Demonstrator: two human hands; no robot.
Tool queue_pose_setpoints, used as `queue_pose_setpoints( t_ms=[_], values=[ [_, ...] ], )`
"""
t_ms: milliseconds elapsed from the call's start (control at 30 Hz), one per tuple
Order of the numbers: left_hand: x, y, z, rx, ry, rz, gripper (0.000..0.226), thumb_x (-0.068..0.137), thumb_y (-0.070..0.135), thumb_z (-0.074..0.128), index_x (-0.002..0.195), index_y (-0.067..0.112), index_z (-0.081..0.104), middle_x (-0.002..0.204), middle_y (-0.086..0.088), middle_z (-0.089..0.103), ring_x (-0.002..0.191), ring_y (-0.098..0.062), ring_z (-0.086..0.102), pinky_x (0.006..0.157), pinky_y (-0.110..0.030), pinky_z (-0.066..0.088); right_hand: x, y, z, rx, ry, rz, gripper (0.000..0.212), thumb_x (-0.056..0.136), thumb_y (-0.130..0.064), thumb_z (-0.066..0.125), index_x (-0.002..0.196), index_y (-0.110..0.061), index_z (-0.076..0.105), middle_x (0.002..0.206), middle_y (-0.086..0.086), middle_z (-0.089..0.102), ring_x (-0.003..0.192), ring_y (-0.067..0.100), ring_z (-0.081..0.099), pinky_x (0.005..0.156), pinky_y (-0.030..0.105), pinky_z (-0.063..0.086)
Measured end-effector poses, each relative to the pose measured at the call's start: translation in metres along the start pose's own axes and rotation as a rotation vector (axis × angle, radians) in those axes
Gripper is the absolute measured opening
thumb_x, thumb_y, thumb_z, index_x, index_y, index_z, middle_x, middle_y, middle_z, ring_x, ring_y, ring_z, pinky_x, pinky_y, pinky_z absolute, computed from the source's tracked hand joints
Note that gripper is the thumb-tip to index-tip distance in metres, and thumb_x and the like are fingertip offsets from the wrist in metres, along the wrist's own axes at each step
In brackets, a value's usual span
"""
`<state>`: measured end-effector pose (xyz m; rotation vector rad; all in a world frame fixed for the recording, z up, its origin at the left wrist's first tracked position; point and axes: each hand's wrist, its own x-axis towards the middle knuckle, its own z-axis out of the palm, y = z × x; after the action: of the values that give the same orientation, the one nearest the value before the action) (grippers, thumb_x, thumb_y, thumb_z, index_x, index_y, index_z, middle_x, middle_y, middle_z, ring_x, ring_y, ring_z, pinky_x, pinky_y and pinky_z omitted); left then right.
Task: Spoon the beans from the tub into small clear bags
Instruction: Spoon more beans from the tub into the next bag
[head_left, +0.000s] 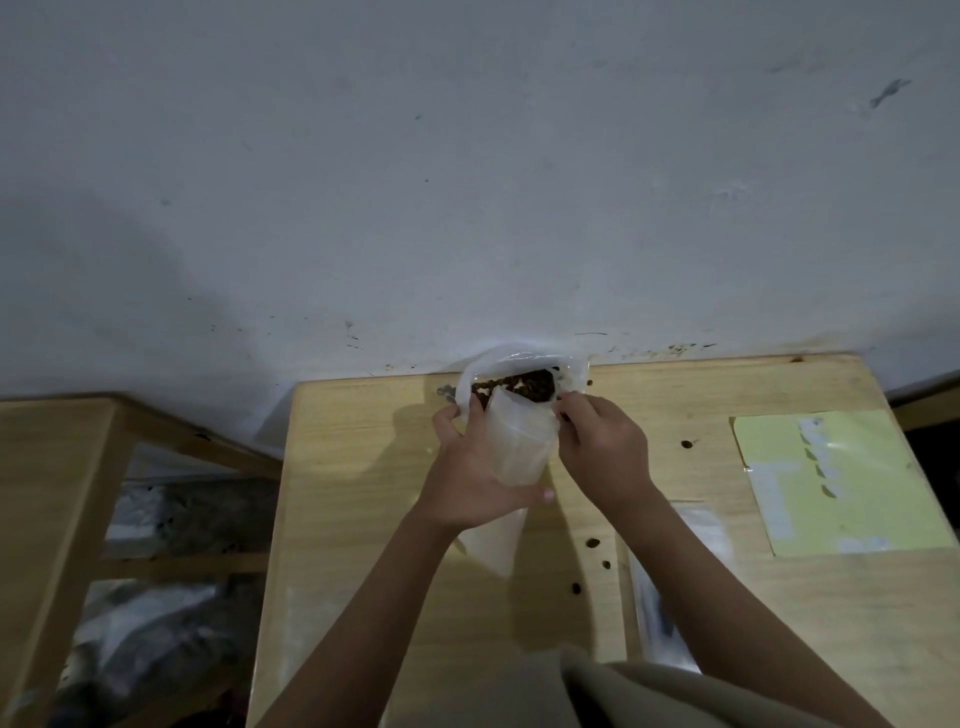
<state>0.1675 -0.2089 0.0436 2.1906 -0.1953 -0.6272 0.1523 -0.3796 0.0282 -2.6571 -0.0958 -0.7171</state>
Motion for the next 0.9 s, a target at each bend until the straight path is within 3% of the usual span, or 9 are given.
queue_pose_setpoints(
  t_ms=[167, 300, 367, 433, 500, 600, 733, 800, 900],
  values=[
    [0.001, -0.005, 0.000, 0.028, -0.026, -0.018, 0.136, 0.050, 0.060, 0.084, 0.149, 0.029, -0.002, 0.138, 0.014, -0.002, 0.123, -0.019, 0.035, 0.091, -0.024, 0.039, 0.024, 0.015, -0.006, 0.229, 0.082, 0.330, 0.004, 0.086, -0.004, 0.061, 0.084, -0.004, 0.057, 0.064, 0.005, 0.062, 0.053, 0.020, 0.058, 0.048, 0.027, 0.045],
    [0.000, -0.007, 0.001, 0.029, -0.036, -0.018, 0.136, 0.049, 0.062, 0.084, 0.150, 0.032, -0.002, 0.139, 0.014, -0.003, 0.130, -0.025, 0.035, 0.097, -0.029, 0.042, 0.032, 0.035, 0.004, 0.354, 0.119, 0.596, 0.005, 0.089, -0.012, 0.057, 0.088, -0.008, 0.060, 0.072, 0.007, 0.068, 0.066, 0.020, 0.066, 0.061, 0.005, 0.040],
    [0.000, -0.007, 0.001, 0.029, -0.036, -0.014, 0.135, 0.049, 0.062, 0.084, 0.149, 0.032, -0.001, 0.139, 0.015, -0.003, 0.130, -0.026, 0.035, 0.099, -0.033, 0.044, 0.032, 0.040, 0.009, 0.389, 0.111, 0.741, 0.007, 0.089, -0.014, 0.055, 0.088, -0.010, 0.061, 0.070, 0.006, 0.069, 0.072, 0.021, 0.068, 0.064, 0.003, 0.039],
    [-0.001, -0.007, 0.002, 0.028, -0.042, -0.015, 0.135, 0.049, 0.063, 0.084, 0.149, 0.033, -0.001, 0.139, 0.016, -0.004, 0.130, -0.026, 0.035, 0.099, -0.034, 0.044, 0.030, 0.040, 0.013, 0.427, 0.094, 0.876, 0.009, 0.089, -0.015, 0.054, 0.085, -0.010, 0.061, 0.064, 0.002, 0.068, 0.074, 0.018, 0.070, 0.071, 0.010, 0.045],
    [-0.001, -0.008, 0.003, 0.025, -0.046, -0.017, 0.135, 0.048, 0.063, 0.084, 0.149, 0.034, -0.001, 0.140, 0.015, -0.004, 0.130, -0.025, 0.035, 0.099, -0.034, 0.044, 0.027, 0.034, 0.015, 0.476, 0.096, 0.958, 0.011, 0.088, -0.015, 0.055, 0.081, -0.010, 0.062, 0.061, -0.003, 0.068, 0.069, 0.014, 0.071, 0.077, 0.030, 0.054],
    [-0.003, -0.009, 0.005, 0.026, -0.048, -0.018, 0.134, 0.048, 0.063, 0.083, 0.149, 0.035, -0.002, 0.141, 0.014, -0.003, 0.130, -0.026, 0.035, 0.099, -0.034, 0.043, 0.017, 0.025, 0.019, 0.522, 0.086, 1.023, 0.013, 0.085, -0.017, 0.057, 0.075, -0.012, 0.064, 0.061, -0.006, 0.069, 0.066, 0.014, 0.070, 0.076, 0.043, 0.057],
    [-0.006, -0.007, 0.007, 0.008, -0.053, -0.003, 0.132, 0.051, 0.058, 0.085, 0.149, 0.034, -0.001, 0.141, 0.013, -0.001, 0.127, -0.023, 0.033, 0.095, -0.029, 0.041, 0.007, 0.009, 0.023, 0.623, 0.038, 1.150, 0.016, 0.085, -0.019, 0.063, 0.070, -0.022, 0.067, 0.068, 0.001, 0.072, 0.061, 0.020, 0.070, 0.067, 0.046, 0.059],
    [-0.006, -0.006, 0.007, -0.001, -0.053, -0.001, 0.132, 0.051, 0.058, 0.085, 0.149, 0.034, -0.001, 0.142, 0.013, -0.001, 0.126, -0.020, 0.032, 0.093, -0.026, 0.038, 0.006, 0.001, 0.023, 0.684, 0.047, 1.231, 0.017, 0.085, -0.018, 0.066, 0.068, -0.021, 0.068, 0.071, 0.003, 0.072, 0.054, 0.024, 0.065, 0.058, 0.043, 0.059],
    [-0.008, -0.007, 0.008, -0.008, -0.064, -0.009, 0.133, 0.051, 0.057, 0.086, 0.149, 0.034, -0.002, 0.143, 0.014, -0.002, 0.128, -0.017, 0.030, 0.093, -0.026, 0.037, 0.008, -0.008, 0.023, 0.729, 0.034, 1.270, 0.012, 0.084, -0.017, 0.067, 0.077, -0.009, 0.073, 0.071, 0.006, 0.071, 0.041, 0.013, 0.053, 0.045, 0.029, 0.049]
  ],
)
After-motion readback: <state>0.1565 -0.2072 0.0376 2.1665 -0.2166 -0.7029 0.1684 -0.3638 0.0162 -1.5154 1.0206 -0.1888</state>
